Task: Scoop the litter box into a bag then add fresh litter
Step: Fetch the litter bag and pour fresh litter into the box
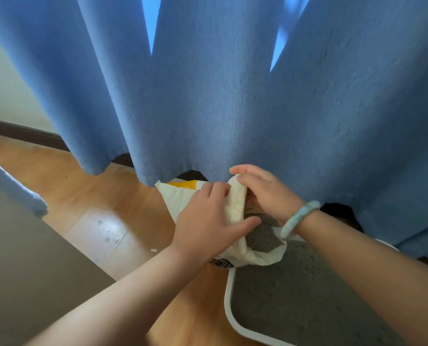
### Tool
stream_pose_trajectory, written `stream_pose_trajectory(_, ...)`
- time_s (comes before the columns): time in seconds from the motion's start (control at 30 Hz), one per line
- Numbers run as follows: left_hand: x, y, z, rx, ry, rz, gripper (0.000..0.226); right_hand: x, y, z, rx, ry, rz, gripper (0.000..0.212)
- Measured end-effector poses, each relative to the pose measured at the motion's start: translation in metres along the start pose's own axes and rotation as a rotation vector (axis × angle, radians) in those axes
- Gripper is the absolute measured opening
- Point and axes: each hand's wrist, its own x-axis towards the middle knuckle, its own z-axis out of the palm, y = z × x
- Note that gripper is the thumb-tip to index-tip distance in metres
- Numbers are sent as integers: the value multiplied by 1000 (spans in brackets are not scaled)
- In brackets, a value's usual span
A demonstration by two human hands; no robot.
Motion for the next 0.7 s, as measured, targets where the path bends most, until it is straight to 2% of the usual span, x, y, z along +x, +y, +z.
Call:
stream_pose_trajectory(0.1,10,12,4,128,74,-54,49,1,3,1,-143,-32,-29,30)
stream_pose_trajectory(0.17,18,16,4,139,65,-117,40,3,7,0,-224,-51,-51,33)
stream_pose_trajectory(0.33,28,9,5,170,18,-148,18,2,22,-2,-120,-131,-50,49)
stream_pose_trajectory(0.43,27,1,2,137,32,-144,18,-7,30,-5,-127,-144,-131,49)
stream_pose_trajectory(0.57,26,-10,1,91,69,-191,21,-24,61,-18,-303,97,-222,35)
stream_pose_trajectory(0.63,26,-13,1,67,97,-204,22,-31,84,-23,-410,219,-188,22)
stream_pose_trajectory(0.7,26,-13,0,46,117,-216,23,-32,100,-29,-419,277,-99,17)
